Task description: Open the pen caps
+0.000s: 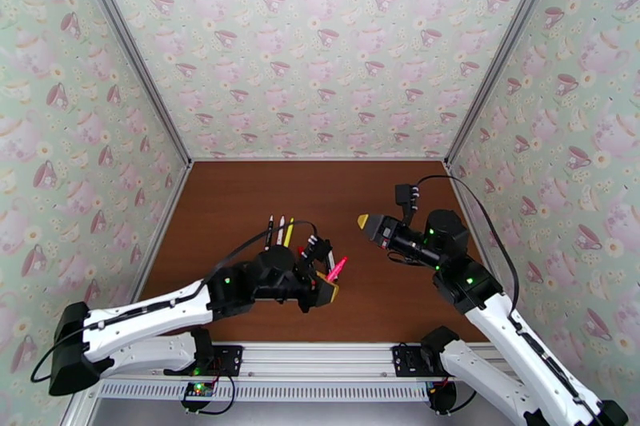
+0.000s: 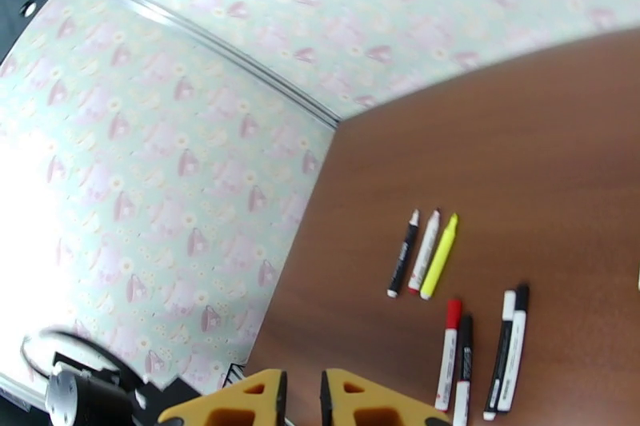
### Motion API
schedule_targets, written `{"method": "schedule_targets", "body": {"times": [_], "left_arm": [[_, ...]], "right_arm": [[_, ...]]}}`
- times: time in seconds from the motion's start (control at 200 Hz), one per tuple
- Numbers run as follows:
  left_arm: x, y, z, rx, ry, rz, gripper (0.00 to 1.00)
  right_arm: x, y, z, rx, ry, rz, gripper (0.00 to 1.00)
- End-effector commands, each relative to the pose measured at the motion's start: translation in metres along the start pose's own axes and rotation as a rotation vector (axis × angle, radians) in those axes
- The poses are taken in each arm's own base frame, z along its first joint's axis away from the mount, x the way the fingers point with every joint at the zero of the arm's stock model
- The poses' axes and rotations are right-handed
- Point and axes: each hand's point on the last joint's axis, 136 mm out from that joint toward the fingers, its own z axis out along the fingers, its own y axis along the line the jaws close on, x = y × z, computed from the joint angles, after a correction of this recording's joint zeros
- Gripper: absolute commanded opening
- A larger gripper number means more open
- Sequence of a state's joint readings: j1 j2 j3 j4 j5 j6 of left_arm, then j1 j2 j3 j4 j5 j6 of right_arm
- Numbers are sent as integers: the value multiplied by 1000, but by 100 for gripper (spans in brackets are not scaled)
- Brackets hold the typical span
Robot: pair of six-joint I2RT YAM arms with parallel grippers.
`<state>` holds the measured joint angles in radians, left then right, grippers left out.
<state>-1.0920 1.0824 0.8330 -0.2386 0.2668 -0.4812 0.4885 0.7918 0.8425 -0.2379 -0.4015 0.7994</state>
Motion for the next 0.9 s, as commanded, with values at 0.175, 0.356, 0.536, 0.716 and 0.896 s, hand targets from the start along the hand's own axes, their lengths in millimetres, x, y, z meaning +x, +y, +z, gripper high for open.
{"method": "schedule_targets", "body": {"times": [0.175, 0.356, 0.536, 0.716, 0.896], "left_arm": [[-9, 6, -3, -57, 11, 28, 0], [-37, 19, -22, -81, -151, -45, 0], [-49, 35, -37, -167, -240, -78, 0], [-46, 52, -39, -202, -255, -135, 0], [-41, 57, -39, -209, -249, -155, 0]], "right_arm": [[-12, 1, -10, 48, -52, -63, 4], [10, -36, -10, 241, 94, -112, 6], [43, -96, -6, 479, 280, -133, 6], [64, -158, -2, 675, 380, -137, 6], [53, -213, -11, 829, 399, -100, 6]]}}
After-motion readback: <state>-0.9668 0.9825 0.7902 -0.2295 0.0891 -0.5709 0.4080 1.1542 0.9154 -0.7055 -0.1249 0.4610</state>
